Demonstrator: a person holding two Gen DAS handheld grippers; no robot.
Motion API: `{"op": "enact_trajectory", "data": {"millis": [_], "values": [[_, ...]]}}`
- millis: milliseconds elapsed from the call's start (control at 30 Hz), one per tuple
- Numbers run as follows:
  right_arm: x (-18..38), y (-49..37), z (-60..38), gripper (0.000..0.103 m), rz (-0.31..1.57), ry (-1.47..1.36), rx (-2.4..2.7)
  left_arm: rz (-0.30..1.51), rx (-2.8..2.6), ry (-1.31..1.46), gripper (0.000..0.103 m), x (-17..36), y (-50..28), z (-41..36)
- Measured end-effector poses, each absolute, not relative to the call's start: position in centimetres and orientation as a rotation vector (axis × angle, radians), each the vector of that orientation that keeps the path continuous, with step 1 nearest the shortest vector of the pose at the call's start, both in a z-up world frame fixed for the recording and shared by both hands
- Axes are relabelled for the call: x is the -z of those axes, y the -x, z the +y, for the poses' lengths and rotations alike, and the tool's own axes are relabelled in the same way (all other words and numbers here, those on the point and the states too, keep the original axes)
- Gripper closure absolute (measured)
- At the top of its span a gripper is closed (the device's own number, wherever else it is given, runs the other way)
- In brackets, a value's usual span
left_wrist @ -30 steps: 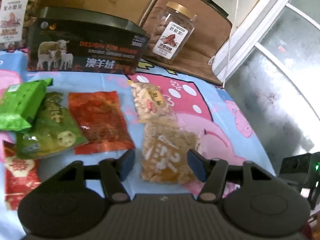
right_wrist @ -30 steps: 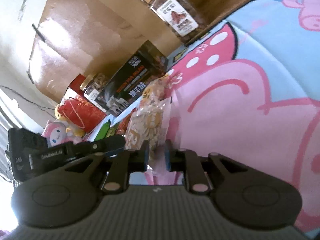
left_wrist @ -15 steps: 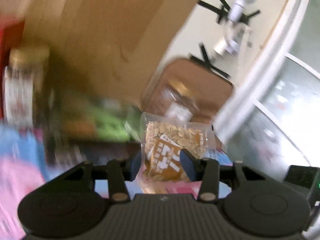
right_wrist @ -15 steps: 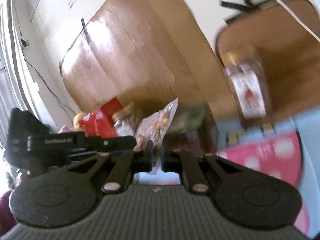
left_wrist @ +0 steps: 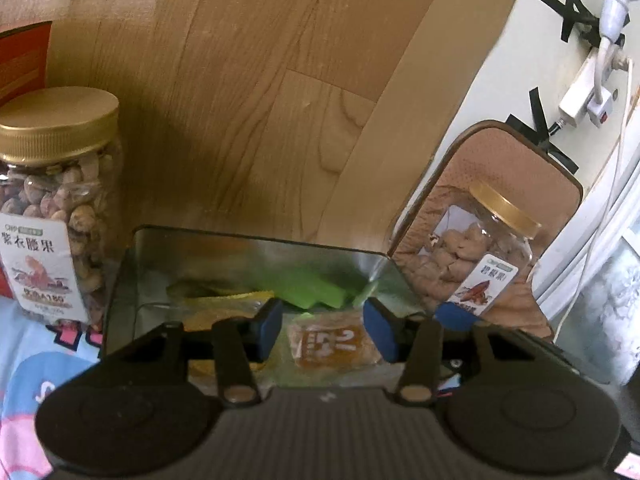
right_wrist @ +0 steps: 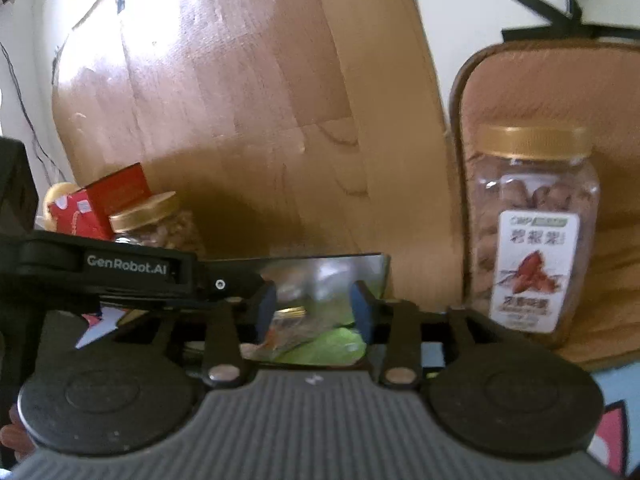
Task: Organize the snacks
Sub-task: 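Drop the cracker bag into the tin box from the left gripper, then grasp the yellow-labelled peanut bag with the right gripper and carry it to the tin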
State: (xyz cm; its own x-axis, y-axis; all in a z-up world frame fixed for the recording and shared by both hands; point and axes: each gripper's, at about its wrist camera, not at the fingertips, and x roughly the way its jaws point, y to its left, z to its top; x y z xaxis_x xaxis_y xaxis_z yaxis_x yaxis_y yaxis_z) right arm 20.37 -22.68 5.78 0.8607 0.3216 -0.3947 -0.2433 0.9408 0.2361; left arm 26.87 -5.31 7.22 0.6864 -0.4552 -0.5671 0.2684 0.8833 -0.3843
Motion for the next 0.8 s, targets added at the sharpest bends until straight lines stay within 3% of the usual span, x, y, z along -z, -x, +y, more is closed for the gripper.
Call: {"op": "enact_trajectory", "data": {"millis": [233, 333, 567, 633, 667, 800], "values": [[-6.9, -15.6, -26.6, 0.055, 0.426, -0.336, -0.252, 0.669, 0.471, 0.387, 0.055, -9.2, -21.7, -1.3], [-5.3, -12.1, -28.1, 0.054, 0.512, -0.419, -0.252, 0.661, 0.523, 0.433, 0.055, -8.7, -17.0, 0.7], [-0.7, -9.7, -25.0, 0.043, 0.66, -0.409, -0.241, 0.724, 0.548, 0.337, 0.055, -5.4, -9.3, -0.5], [-0.6, -9.4, -23.5, 0.05, 0.645, -0.297, -0.223, 0.742, 0.565, 0.316, 0.055, -5.0, -8.5, -1.0], [-0.7, -9.2, -22.9, 0.063, 0.644, -0.254, -0.225, 0.748, 0.57, 0.31, 0.055, -4.7, -7.9, -1.2], [-1.4, -6.3, -23.4, 0.067, 0.668, -0.269, -0.33, 0.781, 0.62, 0.287, 0.055, -4.3, -6.6, -1.8]]}}
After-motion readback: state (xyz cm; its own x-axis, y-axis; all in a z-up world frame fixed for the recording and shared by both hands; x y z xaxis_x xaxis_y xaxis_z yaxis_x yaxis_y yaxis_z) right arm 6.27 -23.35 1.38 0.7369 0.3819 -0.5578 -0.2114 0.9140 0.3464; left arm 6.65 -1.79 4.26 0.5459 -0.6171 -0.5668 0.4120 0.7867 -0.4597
